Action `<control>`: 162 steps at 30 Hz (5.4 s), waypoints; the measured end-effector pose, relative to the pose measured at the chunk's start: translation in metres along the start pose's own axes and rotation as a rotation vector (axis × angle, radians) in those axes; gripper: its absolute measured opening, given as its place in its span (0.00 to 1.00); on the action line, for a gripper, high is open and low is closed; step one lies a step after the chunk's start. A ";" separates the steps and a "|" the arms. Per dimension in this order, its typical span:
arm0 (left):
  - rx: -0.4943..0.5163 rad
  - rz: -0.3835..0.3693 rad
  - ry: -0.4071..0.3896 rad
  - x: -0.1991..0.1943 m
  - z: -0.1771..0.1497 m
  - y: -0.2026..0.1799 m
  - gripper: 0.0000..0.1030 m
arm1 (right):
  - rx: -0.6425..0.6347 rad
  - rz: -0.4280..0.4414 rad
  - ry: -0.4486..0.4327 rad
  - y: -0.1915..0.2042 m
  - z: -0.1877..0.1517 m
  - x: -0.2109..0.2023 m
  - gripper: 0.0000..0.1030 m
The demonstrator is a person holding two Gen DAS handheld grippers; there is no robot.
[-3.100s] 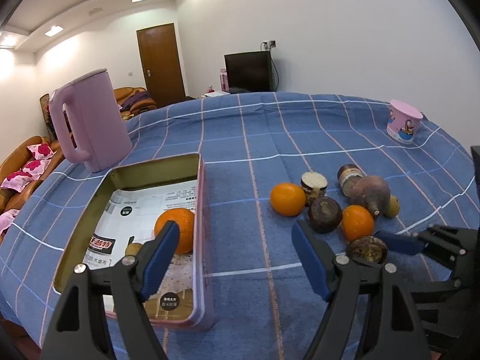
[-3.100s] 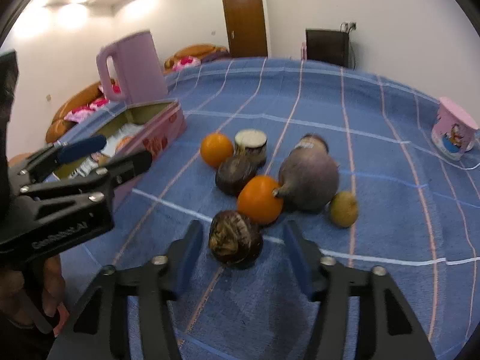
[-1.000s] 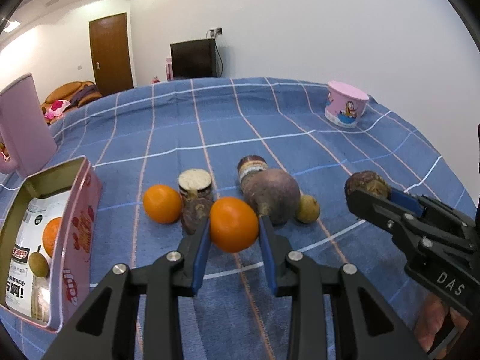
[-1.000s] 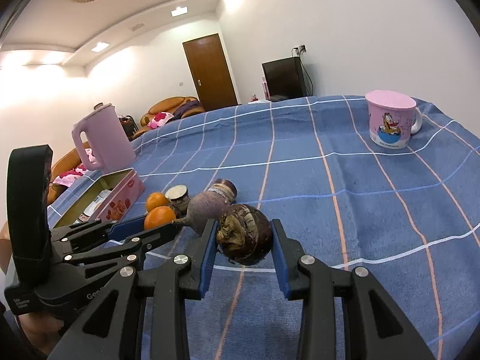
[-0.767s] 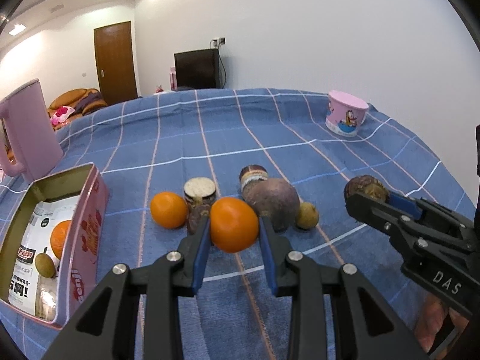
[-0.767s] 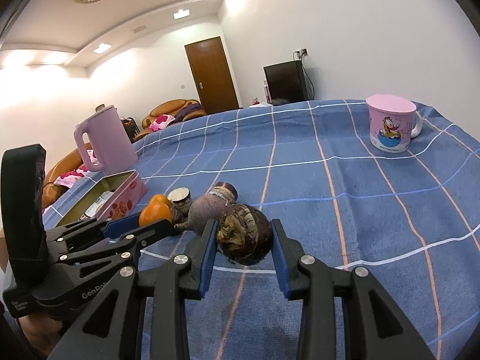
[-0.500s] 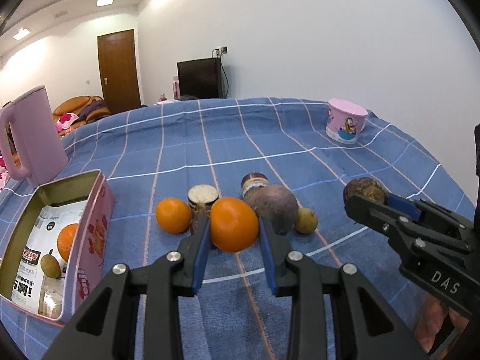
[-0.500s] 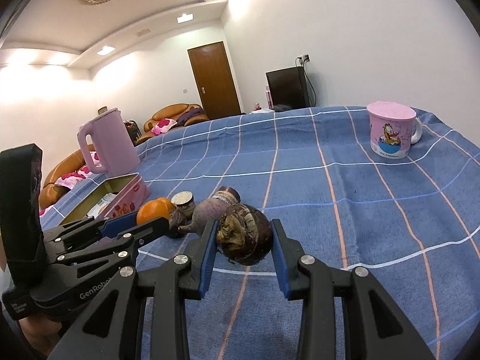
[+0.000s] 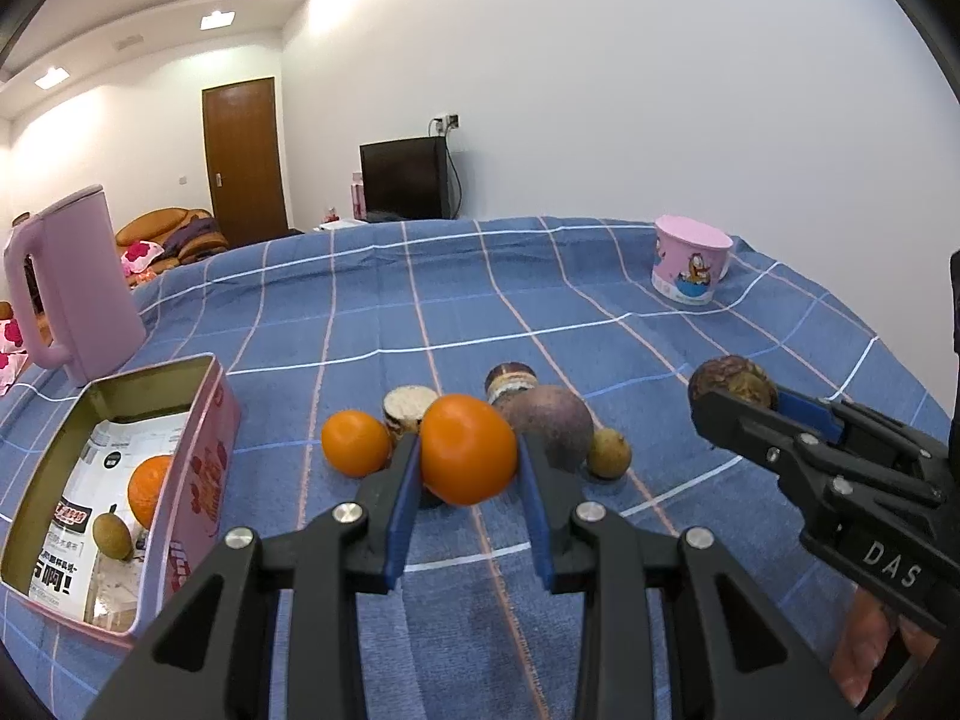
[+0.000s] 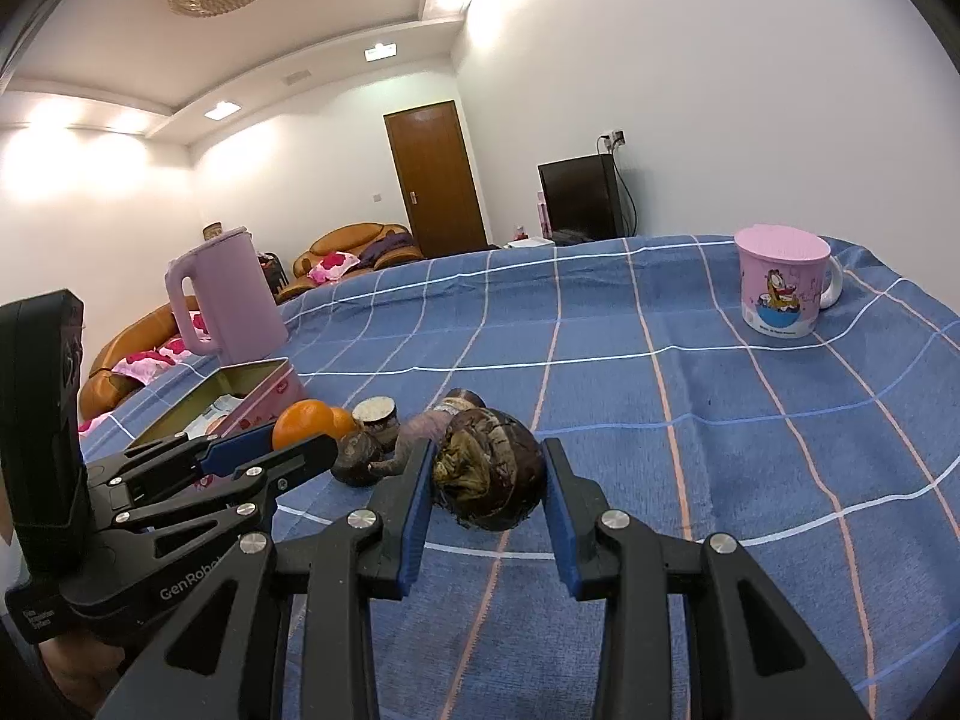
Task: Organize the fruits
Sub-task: 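Grasp an orange with the left tool while the right tool holds the mangosteen, then carry the orange and mangosteen over the pink tin tray with both tools, then open both tools to drop the orange and mangosteen into the tray, then grasp the small yellow-brown fruit with the right tool while the left tool moves toward the purple fruit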
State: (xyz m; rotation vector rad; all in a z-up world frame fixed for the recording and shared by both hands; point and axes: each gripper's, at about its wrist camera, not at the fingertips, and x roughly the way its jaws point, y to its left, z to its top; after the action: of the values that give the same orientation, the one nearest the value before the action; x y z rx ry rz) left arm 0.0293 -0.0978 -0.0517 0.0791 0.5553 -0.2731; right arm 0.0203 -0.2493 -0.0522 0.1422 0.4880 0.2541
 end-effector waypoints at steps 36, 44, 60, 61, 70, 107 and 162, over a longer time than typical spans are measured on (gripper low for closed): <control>-0.003 0.035 -0.143 -0.026 -0.004 0.003 0.32 | -0.050 0.024 -0.116 0.009 -0.003 -0.021 0.35; 0.005 0.055 -0.177 -0.034 -0.004 0.003 0.32 | -0.062 0.019 -0.146 0.011 -0.004 -0.026 0.35; -0.066 0.116 -0.174 -0.040 0.004 0.043 0.32 | -0.080 0.056 -0.137 0.031 0.012 -0.021 0.35; -0.071 0.120 -0.173 -0.040 0.004 0.046 0.32 | -0.091 0.062 -0.135 0.036 0.015 -0.019 0.35; -0.106 0.181 -0.158 -0.044 0.000 0.081 0.32 | -0.135 0.133 -0.095 0.072 0.023 0.007 0.35; -0.227 0.410 0.016 -0.035 -0.024 0.225 0.32 | -0.382 0.307 0.097 0.220 0.014 0.103 0.36; -0.094 0.307 -0.023 -0.036 -0.005 0.133 0.73 | -0.272 0.032 0.111 0.099 0.016 0.052 0.51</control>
State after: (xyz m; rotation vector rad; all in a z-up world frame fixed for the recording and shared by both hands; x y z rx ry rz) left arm 0.0346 0.0395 -0.0366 0.0693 0.5243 0.0509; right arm 0.0520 -0.1417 -0.0418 -0.1303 0.5570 0.3581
